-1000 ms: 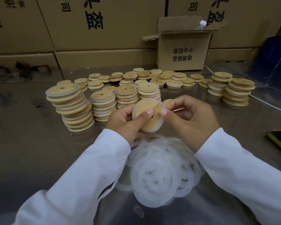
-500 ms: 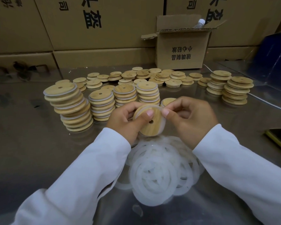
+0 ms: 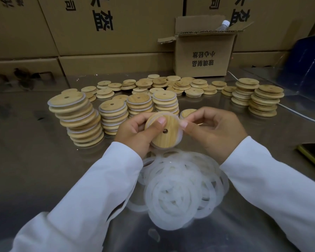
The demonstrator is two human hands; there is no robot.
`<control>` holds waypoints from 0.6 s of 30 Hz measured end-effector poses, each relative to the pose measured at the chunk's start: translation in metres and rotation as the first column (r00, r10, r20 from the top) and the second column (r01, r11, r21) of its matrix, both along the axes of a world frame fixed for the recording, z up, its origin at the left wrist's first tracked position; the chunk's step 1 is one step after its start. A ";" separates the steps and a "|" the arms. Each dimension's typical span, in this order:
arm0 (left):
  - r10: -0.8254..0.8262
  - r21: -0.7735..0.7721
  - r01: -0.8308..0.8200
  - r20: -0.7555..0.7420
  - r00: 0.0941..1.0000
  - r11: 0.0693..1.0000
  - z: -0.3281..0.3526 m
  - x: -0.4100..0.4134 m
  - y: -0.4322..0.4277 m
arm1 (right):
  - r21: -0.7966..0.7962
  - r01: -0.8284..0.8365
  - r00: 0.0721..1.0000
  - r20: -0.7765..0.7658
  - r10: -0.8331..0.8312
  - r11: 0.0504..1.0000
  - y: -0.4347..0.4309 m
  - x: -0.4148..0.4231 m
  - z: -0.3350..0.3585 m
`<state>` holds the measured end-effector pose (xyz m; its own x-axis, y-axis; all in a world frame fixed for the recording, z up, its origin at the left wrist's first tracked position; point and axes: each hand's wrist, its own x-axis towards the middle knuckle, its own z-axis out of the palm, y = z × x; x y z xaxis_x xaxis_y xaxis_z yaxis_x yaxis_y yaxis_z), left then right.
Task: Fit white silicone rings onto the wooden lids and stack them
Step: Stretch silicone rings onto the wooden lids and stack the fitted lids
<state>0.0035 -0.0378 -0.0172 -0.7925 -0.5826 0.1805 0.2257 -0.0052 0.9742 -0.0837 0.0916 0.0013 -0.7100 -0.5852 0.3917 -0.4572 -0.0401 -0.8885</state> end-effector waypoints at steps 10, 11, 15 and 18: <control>-0.020 -0.018 0.021 0.072 0.997 1.000 -0.001 -0.004 0.004 | 0.134 0.229 0.936 -0.303 -0.180 0.964 -0.003 0.002 -0.010; -0.018 -0.034 0.020 0.071 0.997 0.999 -0.001 -0.004 0.003 | 0.138 0.232 0.937 -0.296 -0.184 0.963 -0.004 0.001 -0.010; -0.026 -0.049 0.028 0.049 0.998 0.998 -0.001 -0.003 0.001 | 0.119 0.197 0.973 -0.142 -0.179 0.973 -0.006 -0.003 -0.009; -0.043 -0.003 0.043 0.025 0.999 0.999 -0.001 -0.004 0.000 | 0.109 0.184 0.982 -0.069 -0.177 0.977 -0.005 -0.004 -0.006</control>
<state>-0.0002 -0.0378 -0.0184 -0.8210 -0.5475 0.1621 0.2010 -0.0113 0.9795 -0.0875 0.0866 -0.0045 -0.7858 -0.4929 0.3735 -0.4989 0.1483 -0.8539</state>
